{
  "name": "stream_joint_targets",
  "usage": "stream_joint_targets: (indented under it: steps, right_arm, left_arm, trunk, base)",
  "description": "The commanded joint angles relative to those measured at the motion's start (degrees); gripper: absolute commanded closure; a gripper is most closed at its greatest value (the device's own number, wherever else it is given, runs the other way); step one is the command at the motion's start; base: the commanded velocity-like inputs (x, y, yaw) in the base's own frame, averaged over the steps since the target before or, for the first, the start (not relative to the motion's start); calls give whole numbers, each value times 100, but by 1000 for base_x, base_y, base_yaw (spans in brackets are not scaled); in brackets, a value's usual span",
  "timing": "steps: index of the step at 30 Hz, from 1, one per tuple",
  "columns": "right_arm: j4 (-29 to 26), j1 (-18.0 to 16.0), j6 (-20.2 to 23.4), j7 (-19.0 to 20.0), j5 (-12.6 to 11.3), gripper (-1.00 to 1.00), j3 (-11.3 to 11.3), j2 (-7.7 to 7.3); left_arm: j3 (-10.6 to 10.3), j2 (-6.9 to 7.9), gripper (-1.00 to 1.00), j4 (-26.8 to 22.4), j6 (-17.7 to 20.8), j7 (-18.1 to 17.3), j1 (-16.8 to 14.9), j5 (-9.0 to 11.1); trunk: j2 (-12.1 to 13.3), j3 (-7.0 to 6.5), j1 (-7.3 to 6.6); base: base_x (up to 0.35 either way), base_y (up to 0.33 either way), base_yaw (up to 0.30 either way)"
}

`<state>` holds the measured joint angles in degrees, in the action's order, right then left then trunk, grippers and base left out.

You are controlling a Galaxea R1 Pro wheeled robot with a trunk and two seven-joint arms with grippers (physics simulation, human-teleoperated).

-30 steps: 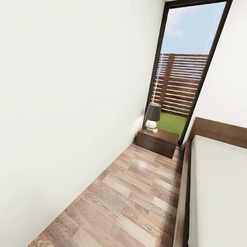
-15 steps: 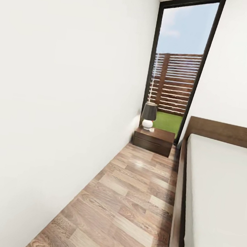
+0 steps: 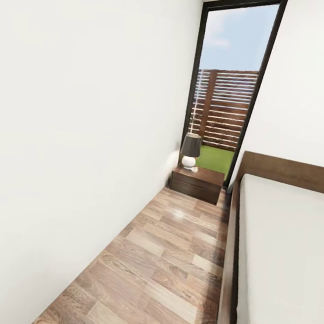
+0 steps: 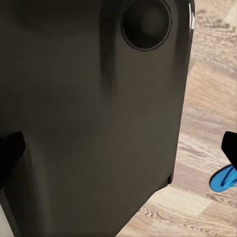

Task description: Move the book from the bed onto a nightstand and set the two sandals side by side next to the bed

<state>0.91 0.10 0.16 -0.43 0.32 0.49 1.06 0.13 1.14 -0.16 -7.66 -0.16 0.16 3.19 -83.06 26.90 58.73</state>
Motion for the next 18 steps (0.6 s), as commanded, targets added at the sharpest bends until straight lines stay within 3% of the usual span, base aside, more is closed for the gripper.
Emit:
stream_joint_targets:
  steps: [1, 18]
  right_arm:
    - [0, -1, 2, -6, 3, -100, 4, 0]
    - [0, -1, 2, -5, 4, -100, 6, -1]
  left_arm:
    - [-1, 0, -100, -1, -16, -2, 1, 33]
    - [-3, 0, -100, -1, -16, -2, 1, 33]
  trunk:
    - [-2, 3, 0]
    - [-2, 3, 0]
  base:
    - [0, 0, -86]
    - [0, 0, -86]
